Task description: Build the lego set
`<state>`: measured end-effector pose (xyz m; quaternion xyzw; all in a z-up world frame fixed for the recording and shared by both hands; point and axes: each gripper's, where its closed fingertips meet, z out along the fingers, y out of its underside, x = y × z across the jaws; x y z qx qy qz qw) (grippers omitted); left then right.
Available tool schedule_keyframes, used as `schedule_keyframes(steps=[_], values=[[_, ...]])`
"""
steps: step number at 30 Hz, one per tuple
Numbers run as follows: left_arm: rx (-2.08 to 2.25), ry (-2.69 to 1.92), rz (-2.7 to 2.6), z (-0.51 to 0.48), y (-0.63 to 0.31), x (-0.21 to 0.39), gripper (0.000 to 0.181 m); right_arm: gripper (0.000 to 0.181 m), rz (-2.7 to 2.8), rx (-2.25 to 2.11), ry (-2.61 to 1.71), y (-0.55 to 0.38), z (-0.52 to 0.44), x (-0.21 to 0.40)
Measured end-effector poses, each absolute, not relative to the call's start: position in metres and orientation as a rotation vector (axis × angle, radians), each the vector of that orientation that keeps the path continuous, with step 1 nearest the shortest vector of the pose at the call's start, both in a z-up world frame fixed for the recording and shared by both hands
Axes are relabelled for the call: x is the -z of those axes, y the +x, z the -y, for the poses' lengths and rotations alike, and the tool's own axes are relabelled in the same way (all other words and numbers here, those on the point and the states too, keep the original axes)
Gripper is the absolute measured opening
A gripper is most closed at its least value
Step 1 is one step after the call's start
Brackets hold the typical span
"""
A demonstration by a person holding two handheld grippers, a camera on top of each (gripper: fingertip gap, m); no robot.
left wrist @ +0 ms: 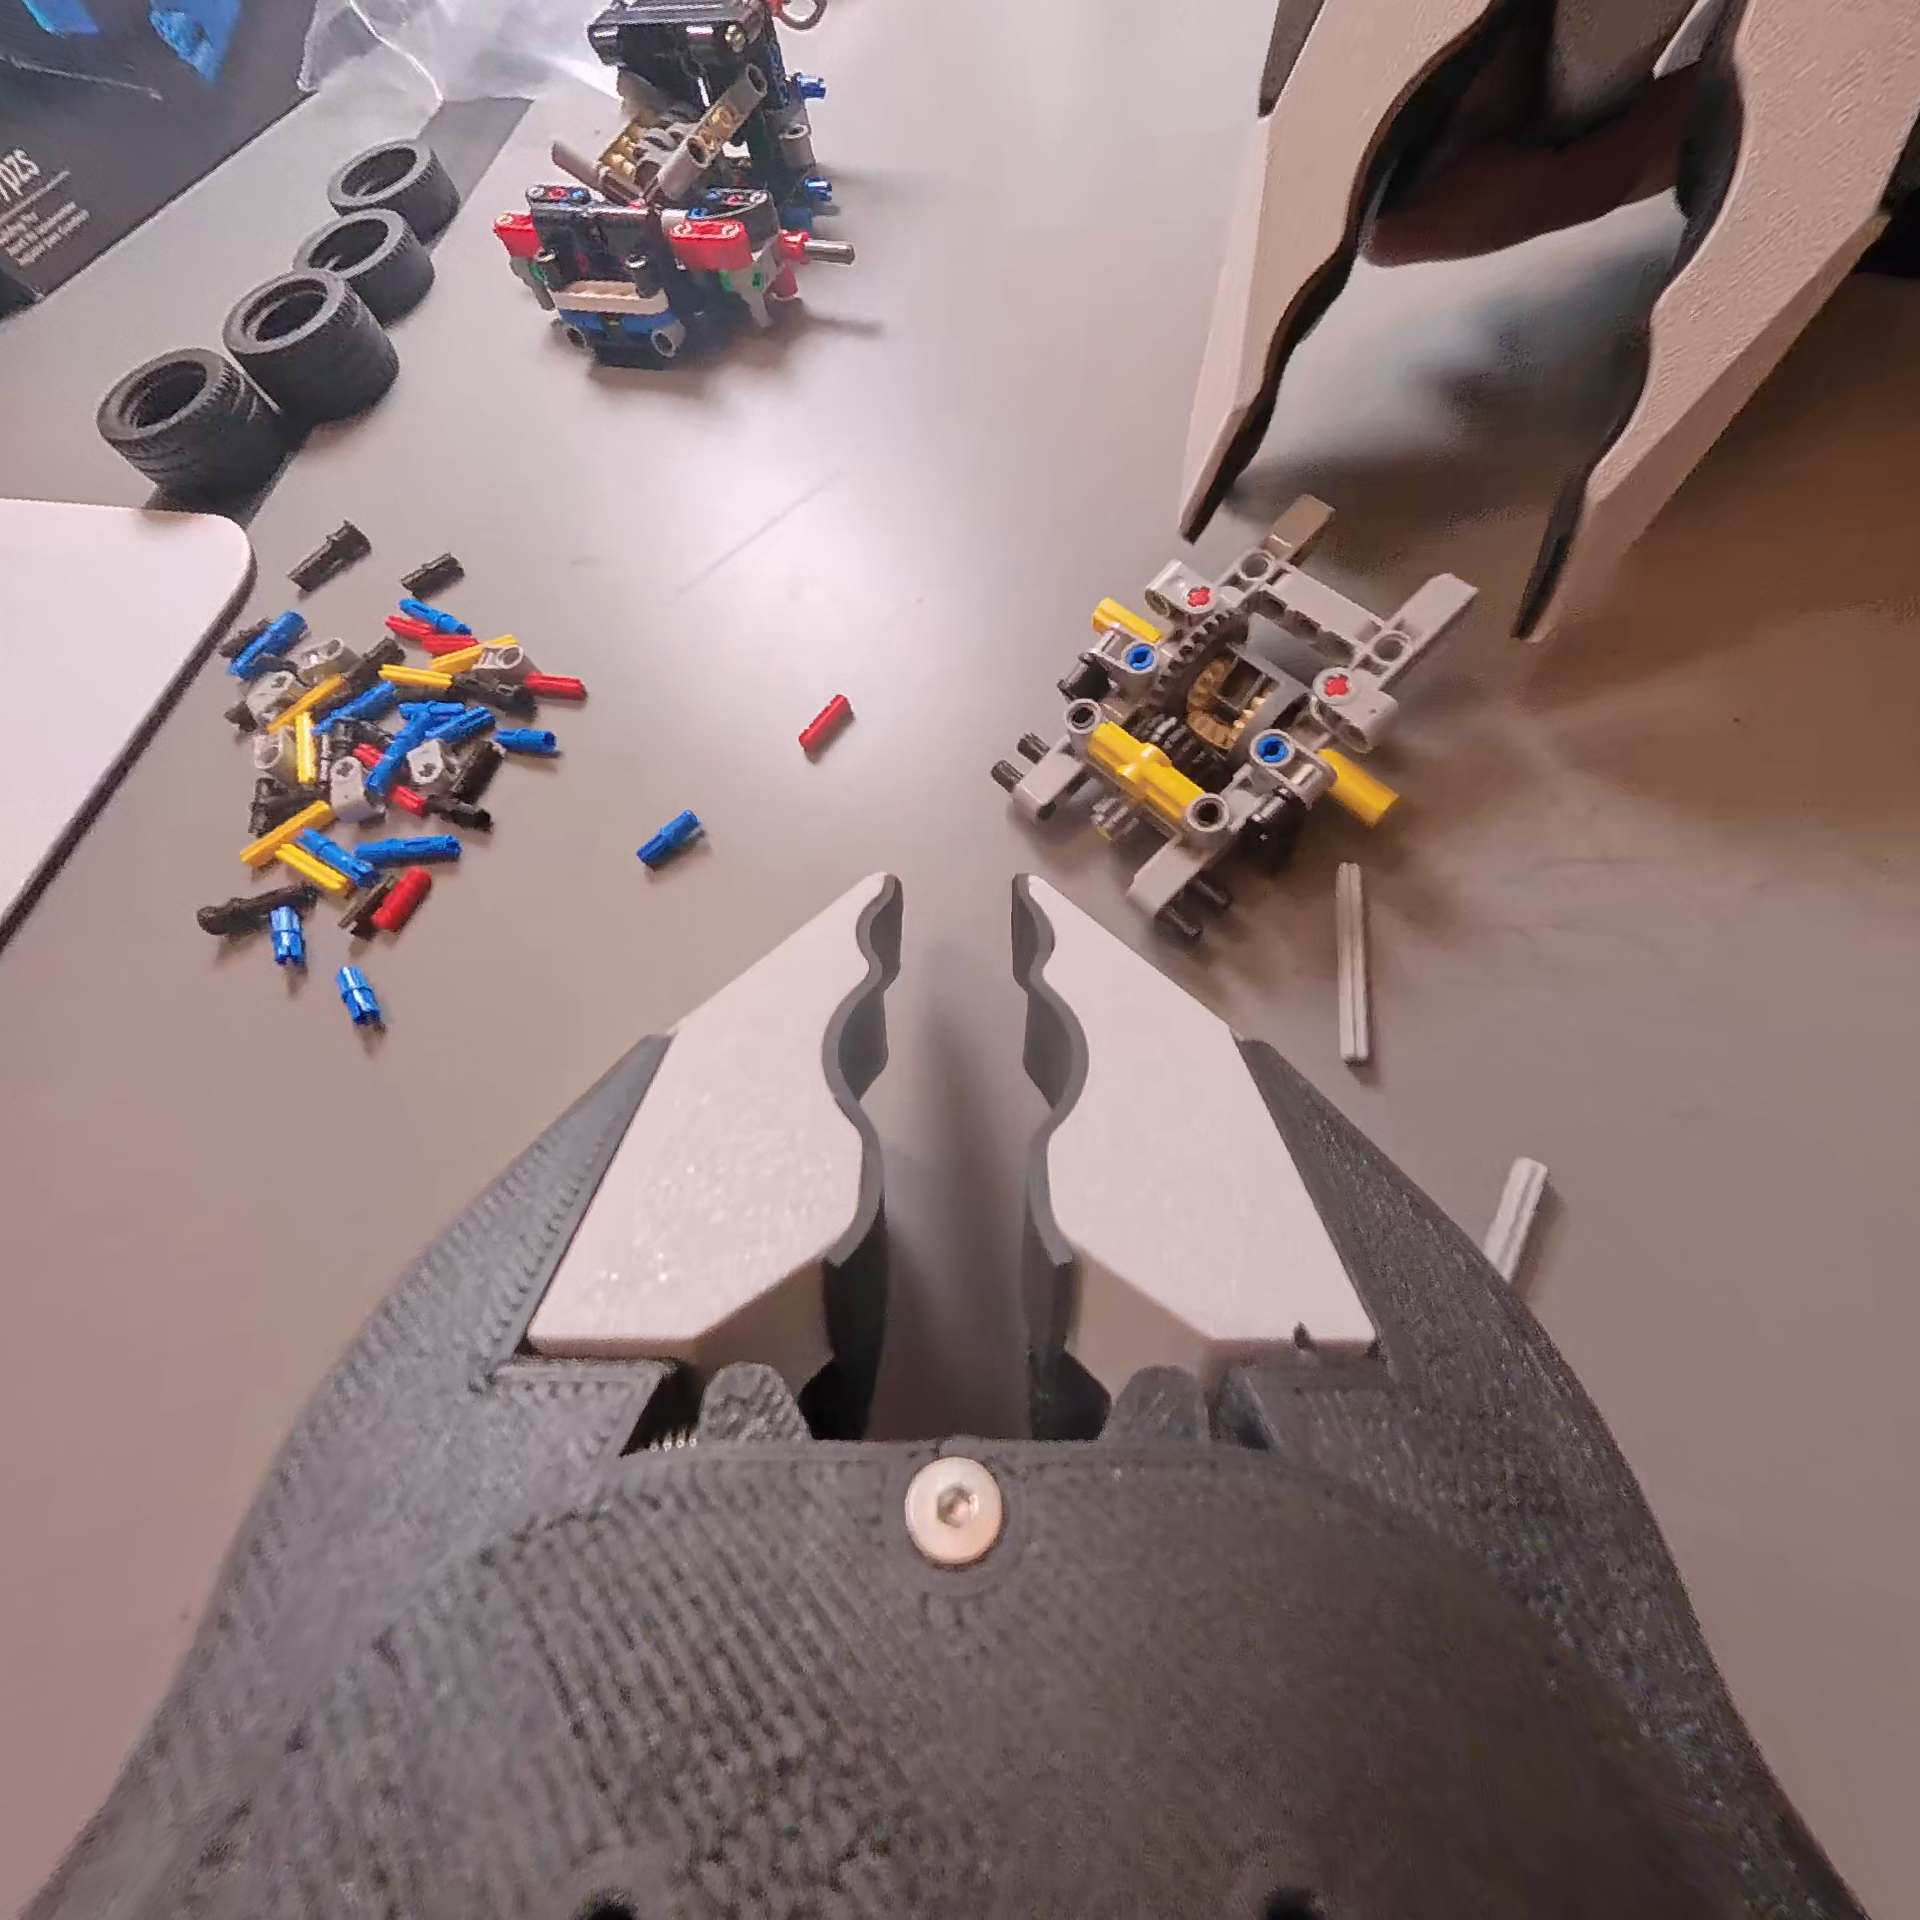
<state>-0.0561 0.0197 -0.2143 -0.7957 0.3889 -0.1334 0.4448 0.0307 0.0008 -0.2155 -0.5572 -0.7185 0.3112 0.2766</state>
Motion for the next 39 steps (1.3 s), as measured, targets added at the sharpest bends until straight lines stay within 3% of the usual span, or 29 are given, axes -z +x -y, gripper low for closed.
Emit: schedule_keyframes(steps=[8, 17, 32, 39], values=[[0.511, -1.979, -1.003, 0.023, -0.04, 0.21, 0.018, 0.049, 1.881, -0.79, -1.518, 0.028, -0.005, 0.216], [0.501, -2.044, -1.137, 0.047, -0.02, 0.226, 0.016, 0.045, 1.851, -0.73, -1.532, 0.036, -0.027, 0.217], [0.488, -1.989, -1.129, 0.044, -0.024, 0.22, 0.002, 0.066, 1.872, -0.79, -1.382, 0.024, -0.017, 0.211], [0.555, -1.956, -1.055, 0.04, -0.029, 0.212, 0.002, 0.044, 1.954, -0.758, -1.324, 0.019, -0.023, 0.221]])
